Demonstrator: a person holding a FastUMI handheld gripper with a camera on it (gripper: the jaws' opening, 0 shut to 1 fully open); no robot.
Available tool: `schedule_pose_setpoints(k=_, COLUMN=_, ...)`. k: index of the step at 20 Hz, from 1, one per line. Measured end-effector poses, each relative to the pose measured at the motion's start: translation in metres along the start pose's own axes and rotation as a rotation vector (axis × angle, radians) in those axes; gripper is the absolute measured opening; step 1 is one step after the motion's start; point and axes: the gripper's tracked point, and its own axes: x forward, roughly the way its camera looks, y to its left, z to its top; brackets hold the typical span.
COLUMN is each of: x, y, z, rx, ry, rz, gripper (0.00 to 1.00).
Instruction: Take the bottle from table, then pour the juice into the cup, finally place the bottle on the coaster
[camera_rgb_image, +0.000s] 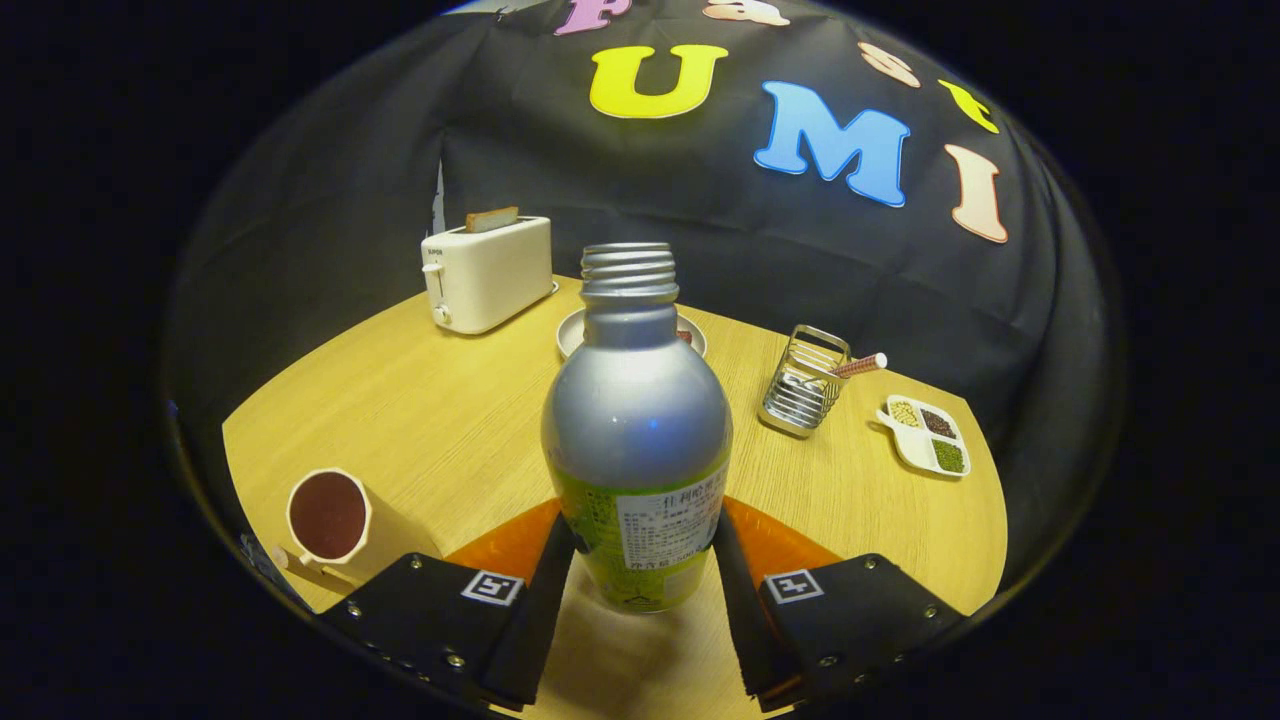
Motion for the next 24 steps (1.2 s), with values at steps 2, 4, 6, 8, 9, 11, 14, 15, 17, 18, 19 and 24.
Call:
schedule_pose_setpoints(k=2, x=0.007, y=-0.001, z=0.005, rx=0.021, ry=-0.024, rz=-0.011, gripper=0.73)
schedule_pose_setpoints(k=4, x=0.014, y=-0.002, z=0.008, rx=0.023, ry=-0.044, rz=-0.023, gripper=0.73)
schedule_pose_setpoints(k=6, x=0.021, y=0.000, z=0.011, rx=0.029, ry=-0.061, rz=-0.024, gripper=0.74)
schedule_pose_setpoints(k=8, x=0.030, y=0.002, z=0.014, rx=0.032, ry=-0.076, rz=-0.018, gripper=0.74)
schedule_pose_setpoints(k=9, x=0.033, y=0.003, z=0.015, rx=0.032, ry=-0.086, rz=-0.014, gripper=0.74)
schedule_pose_setpoints(k=11, x=0.041, y=0.003, z=0.017, rx=0.029, ry=-0.108, rz=-0.015, gripper=0.74)
schedule_pose_setpoints(k=14, x=0.049, y=0.007, z=0.019, rx=0.041, ry=-0.135, rz=-0.016, gripper=0.75)
schedule_pose_setpoints(k=15, x=0.052, y=0.008, z=0.019, rx=0.038, ry=-0.145, rz=-0.016, gripper=0.75)
schedule_pose_setpoints(k=17, x=0.058, y=0.005, z=0.018, rx=0.022, ry=-0.154, rz=-0.029, gripper=0.75)
schedule_pose_setpoints(k=18, x=0.061, y=0.005, z=0.017, rx=0.017, ry=-0.152, rz=-0.031, gripper=0.76)
schedule_pose_setpoints(k=19, x=0.064, y=0.003, z=0.014, rx=0.008, ry=-0.147, rz=-0.036, gripper=0.76)
schedule_pose_setpoints(k=24, x=0.071, y=-0.003, z=0.012, rx=0.053, ry=-0.154, rz=-0.030, gripper=0.78)
